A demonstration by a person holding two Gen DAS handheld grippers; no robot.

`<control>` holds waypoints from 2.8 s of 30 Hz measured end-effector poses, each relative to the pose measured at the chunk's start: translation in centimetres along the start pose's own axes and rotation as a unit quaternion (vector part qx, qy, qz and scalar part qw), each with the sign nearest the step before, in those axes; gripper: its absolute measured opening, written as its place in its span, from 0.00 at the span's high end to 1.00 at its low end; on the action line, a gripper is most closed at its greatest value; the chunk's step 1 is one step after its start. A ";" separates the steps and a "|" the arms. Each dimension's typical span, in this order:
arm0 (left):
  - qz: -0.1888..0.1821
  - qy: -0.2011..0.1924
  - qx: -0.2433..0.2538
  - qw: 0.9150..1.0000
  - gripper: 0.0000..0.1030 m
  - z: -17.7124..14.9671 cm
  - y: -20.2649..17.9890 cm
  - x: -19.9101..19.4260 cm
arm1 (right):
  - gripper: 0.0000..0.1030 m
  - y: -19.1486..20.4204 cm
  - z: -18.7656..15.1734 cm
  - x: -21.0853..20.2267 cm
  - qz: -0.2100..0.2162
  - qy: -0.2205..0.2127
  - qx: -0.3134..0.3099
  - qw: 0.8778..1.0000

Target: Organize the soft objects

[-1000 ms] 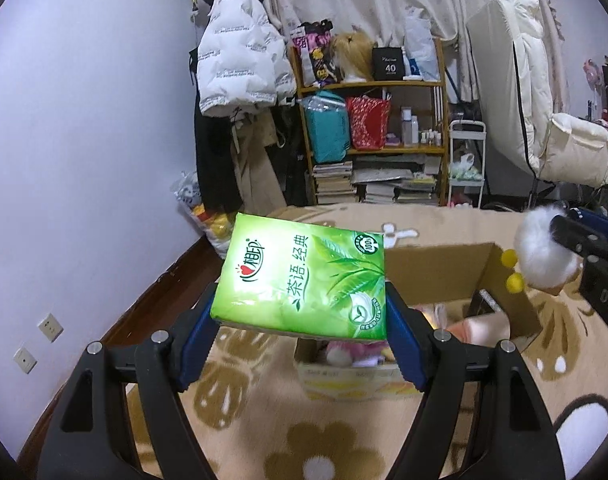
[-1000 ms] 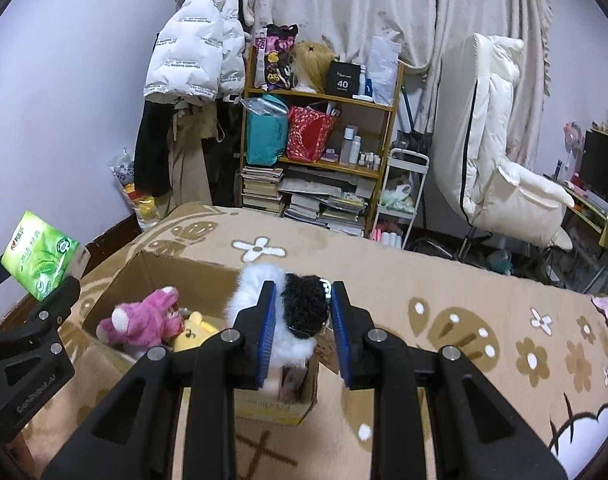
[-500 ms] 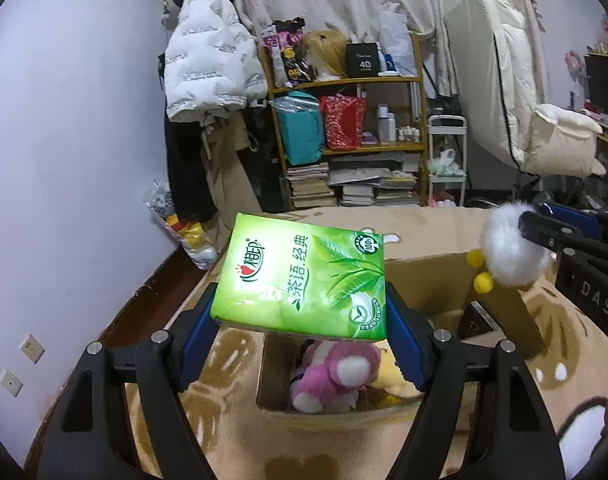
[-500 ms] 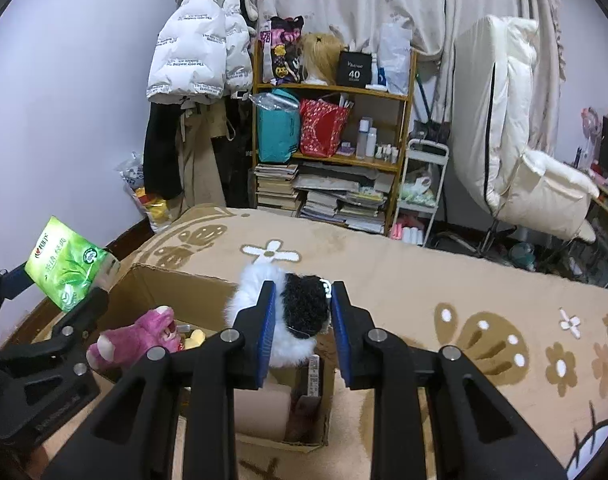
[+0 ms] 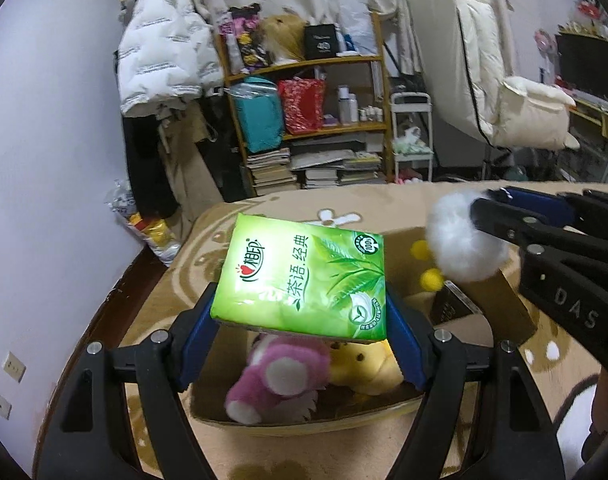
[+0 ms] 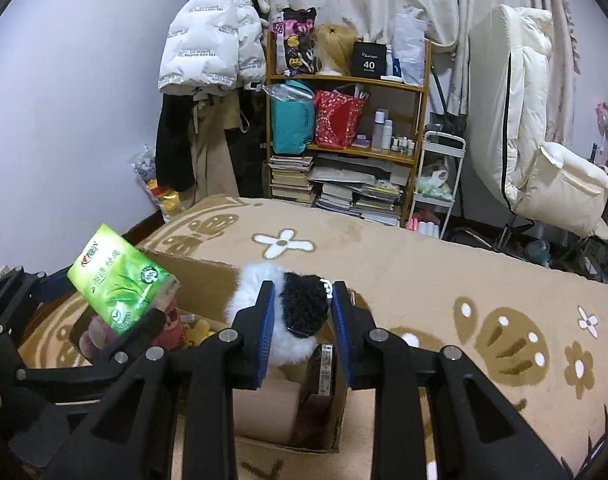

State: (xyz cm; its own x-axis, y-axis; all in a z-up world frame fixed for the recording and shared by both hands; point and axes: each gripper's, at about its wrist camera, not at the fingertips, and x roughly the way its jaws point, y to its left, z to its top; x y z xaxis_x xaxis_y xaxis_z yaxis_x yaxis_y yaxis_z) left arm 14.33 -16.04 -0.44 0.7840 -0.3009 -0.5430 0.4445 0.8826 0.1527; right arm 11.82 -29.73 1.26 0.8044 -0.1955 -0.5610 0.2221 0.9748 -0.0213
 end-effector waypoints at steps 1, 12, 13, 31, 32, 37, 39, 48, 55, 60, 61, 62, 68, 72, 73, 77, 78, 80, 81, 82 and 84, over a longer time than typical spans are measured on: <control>-0.005 0.002 0.005 1.000 0.26 0.0 -0.2 0.1 | 0.71 -0.1 0.0 0.1 0.005 0.003 0.004 1.000; -0.025 0.018 0.015 0.999 0.10 -0.7 -1.3 1.0 | 0.67 -1.4 -0.4 1.0 0.037 0.030 0.040 0.998; -0.025 0.017 0.015 0.999 0.10 -0.7 -1.4 1.0 | 0.67 -1.5 -0.5 1.1 0.038 0.031 0.041 0.998; 0.022 0.026 0.027 0.999 0.02 -1.1 -1.1 -1.6 | 0.13 -2.3 -0.3 -2.4 0.049 0.033 0.071 0.996; 0.025 0.027 0.022 0.999 0.02 -1.1 -0.8 -2.2 | 0.08 -2.3 -0.2 -2.9 0.048 0.028 0.071 0.996; 0.033 0.027 -0.001 0.999 0.02 -1.0 0.4 -5.0 | 0.00 -1.6 0.2 -5.7 0.033 0.023 0.041 0.998; 0.046 0.020 0.002 0.999 0.02 -1.0 0.7 -6.6 | 0.00 -1.4 0.2 -7.1 0.031 0.021 0.035 0.999; 0.068 -0.002 -0.021 0.997 0.01 -0.9 3.0 -13.0 | 0.00 -1.0 -0.8 -12.9 0.043 0.005 0.036 0.998; 0.080 -0.012 -0.022 0.996 0.01 -2.0 4.0 -17.1 | 0.00 -1.0 -2.4 -16.4 0.040 -0.005 0.036 0.999; 0.085 -0.012 -0.020 0.996 0.01 -3.5 4.2 -19.1 | 0.00 -1.0 -4.0 -18.0 0.027 -0.013 0.031 0.999; 0.085 -0.012 -0.021 0.996 0.01 -3.9 4.3 -19.4 | 0.00 -1.1 -4.3 -18.2 0.024 -0.017 0.031 0.999; 0.085 -0.011 -0.021 0.996 0.01 -4.2 4.3 -19.6 | 0.00 -1.1 -4.5 -18.4 0.020 -0.020 0.031 0.999; 0.078 -0.014 -0.042 0.996 0.01 -6.2 4.8 -20.0 | 0.00 -1.3 -5.5 -18.0 0.011 -0.024 0.035 0.999; 0.075 -0.012 -0.037 0.996 0.01 -7.1 4.7 -19.3 | 0.00 -1.5 -6.3 -16.8 0.013 -0.018 0.041 0.999; 0.075 -0.012 -0.036 0.996 0.01 -7.4 4.7 -19.1 | 0.00 -1.5 -6.4 -16.5 0.011 -0.019 0.042 0.999; 0.078 -0.010 -0.032 0.996 0.01 -8.0 4.8 -18.0 | 0.00 -1.7 -7.0 -15.0 0.012 -0.009 0.047 0.999; 0.079 -0.009 -0.032 0.996 0.01 -8.1 4.9 -17.7 | 0.00 -1.7 -7.1 -14.6 0.011 -0.006 0.050 0.999; 0.079 -0.005 -0.032 0.996 0.01 -8.3 4.9 -17.2 | 0.00 -1.8 -7.3 -13.8 0.011 0.000 0.054 0.998; 0.078 -0.005 -0.032 0.996 0.01 -8.4 5.0 -16.8 | 0.00 -1.9 -7.4 -13.6 0.011 0.001 0.054 0.998; 0.077 -0.005 -0.031 0.997 0.01 -8.5 5.0 -16.6 | 0.00 -1.9 -7.4 -13.3 0.010 0.003 0.054 0.998; 0.076 0.000 -0.027 0.997 0.01 -8.7 5.0 -15.9 | 0.00 -1.9 -7.5 -13.1 0.009 0.003 0.053 0.999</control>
State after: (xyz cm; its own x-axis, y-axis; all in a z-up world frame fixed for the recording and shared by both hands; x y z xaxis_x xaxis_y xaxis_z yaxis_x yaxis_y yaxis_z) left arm 0.27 -3.72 1.79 0.8405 -0.1621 -0.5169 0.2968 0.9361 0.1890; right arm -3.22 -28.19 2.46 0.8052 -0.1776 -0.5658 0.2652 0.9612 0.0757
